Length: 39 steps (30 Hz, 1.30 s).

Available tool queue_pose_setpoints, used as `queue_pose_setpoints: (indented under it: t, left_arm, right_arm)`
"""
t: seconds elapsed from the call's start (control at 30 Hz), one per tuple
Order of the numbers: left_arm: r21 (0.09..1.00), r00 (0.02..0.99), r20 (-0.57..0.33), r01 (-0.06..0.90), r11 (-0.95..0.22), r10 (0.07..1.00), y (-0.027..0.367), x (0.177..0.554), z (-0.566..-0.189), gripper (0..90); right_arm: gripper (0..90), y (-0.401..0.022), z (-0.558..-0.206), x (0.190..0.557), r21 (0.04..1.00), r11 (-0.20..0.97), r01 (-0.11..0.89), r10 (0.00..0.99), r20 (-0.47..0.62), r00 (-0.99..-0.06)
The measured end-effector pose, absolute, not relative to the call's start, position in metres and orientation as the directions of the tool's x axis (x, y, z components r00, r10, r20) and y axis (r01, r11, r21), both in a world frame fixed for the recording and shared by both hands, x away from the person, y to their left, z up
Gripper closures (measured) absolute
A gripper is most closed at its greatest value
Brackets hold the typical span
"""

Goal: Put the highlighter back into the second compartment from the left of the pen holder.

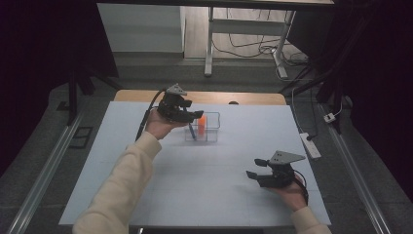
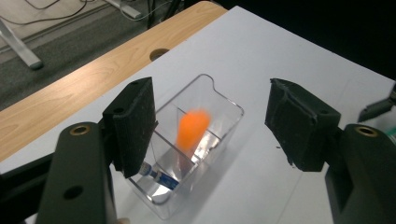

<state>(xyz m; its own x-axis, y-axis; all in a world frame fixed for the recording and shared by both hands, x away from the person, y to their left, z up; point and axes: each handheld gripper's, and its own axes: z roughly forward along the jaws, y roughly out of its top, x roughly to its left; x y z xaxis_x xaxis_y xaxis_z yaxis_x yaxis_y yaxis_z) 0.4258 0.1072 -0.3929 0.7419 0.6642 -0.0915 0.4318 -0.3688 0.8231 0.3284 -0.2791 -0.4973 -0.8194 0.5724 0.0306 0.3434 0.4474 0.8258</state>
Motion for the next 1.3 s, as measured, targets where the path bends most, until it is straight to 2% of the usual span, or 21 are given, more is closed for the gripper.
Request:
queue_pose_setpoints:
  t: [0.6, 1.03, 1.3]
  left_arm:
    - [0.83, 0.734, -0.092, 0.43, -0.356, 0.673, 0.169, 0.334, -0.431, 36.8]
    - [0.818, 0.72, -0.083, 0.444, -0.365, 0.689, 0.19, 0.288, -0.462, 36.7]
    - [0.818, 0.713, -0.089, 0.451, -0.357, 0.695, 0.199, 0.274, -0.474, 36.7]
  right_arm:
    - [37.5, -0.288, -0.494, 0.331, 0.832, 0.433, 0.346, 0.589, 0.029, -0.807]
    - [37.5, -0.295, -0.481, 0.33, 0.819, 0.462, 0.34, 0.596, -0.002, -0.803]
    - [37.5, -0.304, -0.475, 0.329, 0.802, 0.478, 0.359, 0.612, -0.011, -0.791]
